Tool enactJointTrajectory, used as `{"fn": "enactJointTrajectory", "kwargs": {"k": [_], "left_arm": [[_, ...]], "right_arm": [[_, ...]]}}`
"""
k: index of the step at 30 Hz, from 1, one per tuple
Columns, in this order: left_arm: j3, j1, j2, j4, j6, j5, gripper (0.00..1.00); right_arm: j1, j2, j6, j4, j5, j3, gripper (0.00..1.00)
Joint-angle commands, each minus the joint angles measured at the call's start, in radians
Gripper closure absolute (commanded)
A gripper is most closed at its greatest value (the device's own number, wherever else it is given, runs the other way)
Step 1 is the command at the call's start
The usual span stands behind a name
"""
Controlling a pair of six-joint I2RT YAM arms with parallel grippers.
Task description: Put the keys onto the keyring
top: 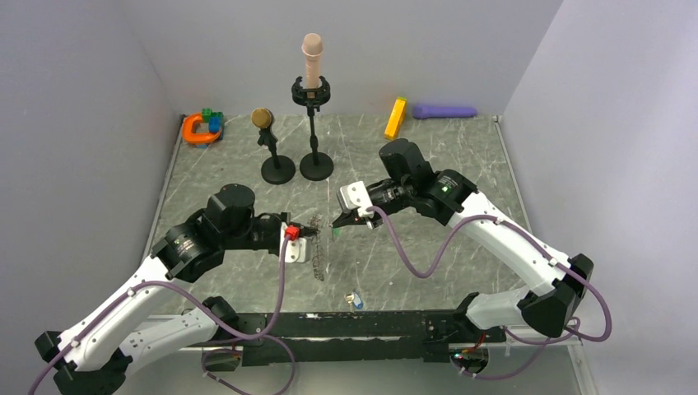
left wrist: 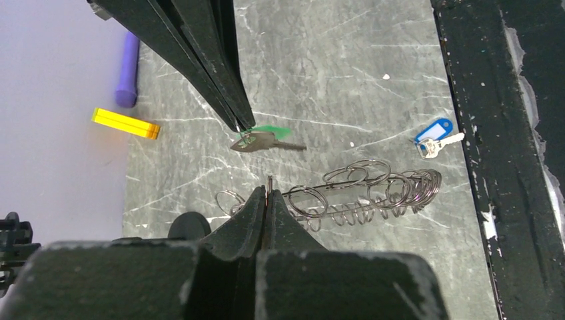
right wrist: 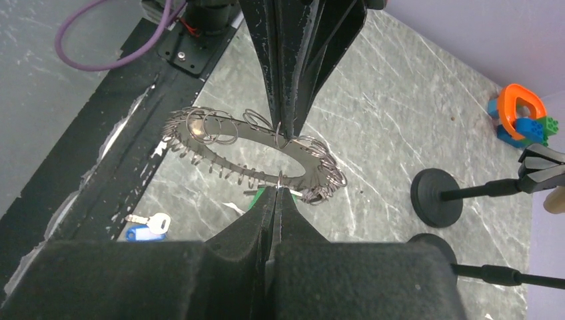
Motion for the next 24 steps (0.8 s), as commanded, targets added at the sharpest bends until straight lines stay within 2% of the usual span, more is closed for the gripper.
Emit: {"fn": "enactJointTrajectory", "kwargs": {"k": [1,24], "left_arm": [[0.03,-0.005,-0.003,0.084,0.005,-0.023,1.0],[-0.012,-0.005,-0.053,0.163,-0.118,-0.034,1.0]], "right_arm": [[0.013,0.002,-0.053,0.016,0.019,0.022,1.0],[0.05,0.0,0.037,0.107,0.099,0.009,1.0]]}}
